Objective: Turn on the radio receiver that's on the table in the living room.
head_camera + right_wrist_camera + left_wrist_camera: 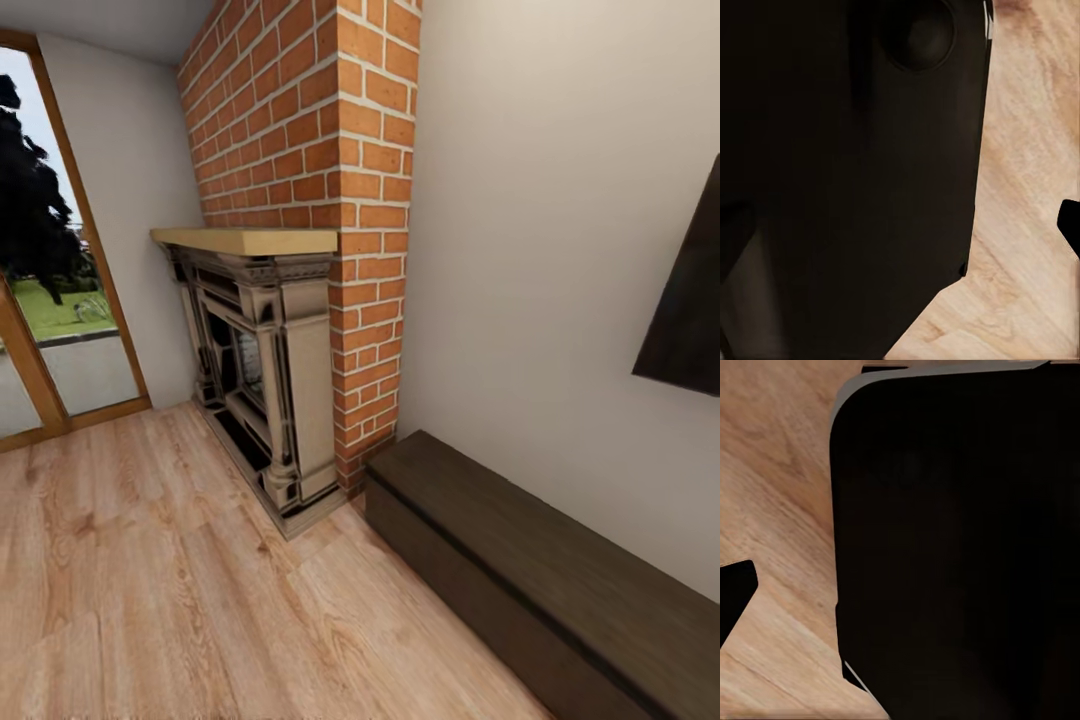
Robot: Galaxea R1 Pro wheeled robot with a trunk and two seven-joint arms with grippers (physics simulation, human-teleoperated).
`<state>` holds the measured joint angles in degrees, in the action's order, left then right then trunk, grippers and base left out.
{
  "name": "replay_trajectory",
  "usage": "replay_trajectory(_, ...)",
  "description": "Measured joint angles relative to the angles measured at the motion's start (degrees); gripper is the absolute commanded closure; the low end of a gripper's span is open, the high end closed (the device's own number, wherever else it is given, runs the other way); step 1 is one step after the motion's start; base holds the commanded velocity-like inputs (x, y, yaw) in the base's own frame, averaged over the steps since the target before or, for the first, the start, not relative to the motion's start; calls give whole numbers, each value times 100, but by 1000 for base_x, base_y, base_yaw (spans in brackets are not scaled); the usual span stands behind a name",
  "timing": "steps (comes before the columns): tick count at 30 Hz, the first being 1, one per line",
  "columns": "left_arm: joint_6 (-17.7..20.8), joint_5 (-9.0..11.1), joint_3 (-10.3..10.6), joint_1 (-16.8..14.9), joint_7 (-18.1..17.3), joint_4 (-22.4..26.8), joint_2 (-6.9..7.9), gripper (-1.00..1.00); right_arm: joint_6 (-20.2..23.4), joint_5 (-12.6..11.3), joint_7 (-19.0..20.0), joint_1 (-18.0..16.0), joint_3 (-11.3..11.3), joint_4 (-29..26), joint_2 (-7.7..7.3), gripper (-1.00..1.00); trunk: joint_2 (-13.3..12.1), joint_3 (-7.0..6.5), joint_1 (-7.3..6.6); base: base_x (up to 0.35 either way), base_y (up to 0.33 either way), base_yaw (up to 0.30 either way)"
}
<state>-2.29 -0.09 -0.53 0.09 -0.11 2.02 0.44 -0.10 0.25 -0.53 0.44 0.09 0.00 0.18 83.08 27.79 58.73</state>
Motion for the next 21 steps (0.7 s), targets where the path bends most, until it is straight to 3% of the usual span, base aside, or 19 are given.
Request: replay_trajectory(21,-2,0,0,0,0,0,0,-100,-5,1,-9,0,9,0,0,-100,0,157,0,0,0,196)
